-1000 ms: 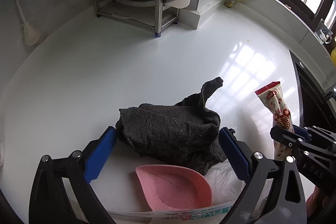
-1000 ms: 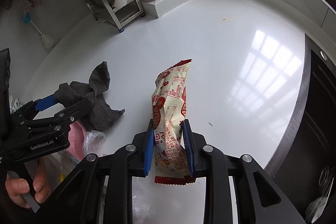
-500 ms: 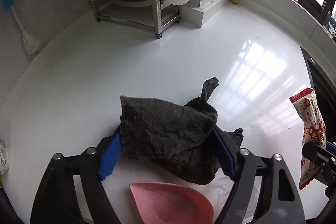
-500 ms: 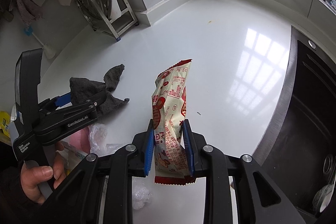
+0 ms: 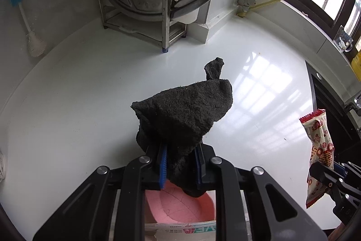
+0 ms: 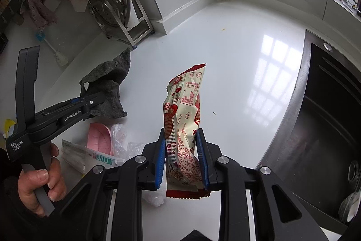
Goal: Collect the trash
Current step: 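Carry the cloth and wrapper over the bin and open both tools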
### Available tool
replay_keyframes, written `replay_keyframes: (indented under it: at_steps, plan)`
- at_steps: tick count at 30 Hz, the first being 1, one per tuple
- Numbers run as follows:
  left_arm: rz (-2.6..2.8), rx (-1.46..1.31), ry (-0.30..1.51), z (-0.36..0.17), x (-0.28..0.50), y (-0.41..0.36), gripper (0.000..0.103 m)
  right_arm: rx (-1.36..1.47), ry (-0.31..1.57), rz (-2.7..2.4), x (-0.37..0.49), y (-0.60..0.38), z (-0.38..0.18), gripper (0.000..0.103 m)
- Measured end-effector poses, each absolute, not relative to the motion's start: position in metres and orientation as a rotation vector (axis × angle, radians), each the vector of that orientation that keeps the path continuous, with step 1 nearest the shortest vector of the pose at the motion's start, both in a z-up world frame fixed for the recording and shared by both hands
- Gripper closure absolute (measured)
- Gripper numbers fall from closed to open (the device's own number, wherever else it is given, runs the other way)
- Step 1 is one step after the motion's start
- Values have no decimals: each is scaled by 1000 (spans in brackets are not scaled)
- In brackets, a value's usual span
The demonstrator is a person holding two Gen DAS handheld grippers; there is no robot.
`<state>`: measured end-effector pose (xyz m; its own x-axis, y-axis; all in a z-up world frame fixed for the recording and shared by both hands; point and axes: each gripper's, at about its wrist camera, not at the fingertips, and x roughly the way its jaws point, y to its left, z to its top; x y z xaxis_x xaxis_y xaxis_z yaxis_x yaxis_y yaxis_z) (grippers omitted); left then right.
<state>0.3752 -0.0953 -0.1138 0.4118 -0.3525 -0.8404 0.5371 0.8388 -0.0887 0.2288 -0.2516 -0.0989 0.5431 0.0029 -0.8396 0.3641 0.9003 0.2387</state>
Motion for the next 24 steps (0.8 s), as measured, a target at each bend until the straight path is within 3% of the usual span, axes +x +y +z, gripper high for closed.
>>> replay_keyframes:
  at_steps: [24]
  plan:
    - [-484,206,856,-35,246,-38,85,345,897,-99,139,-200,-49,78]
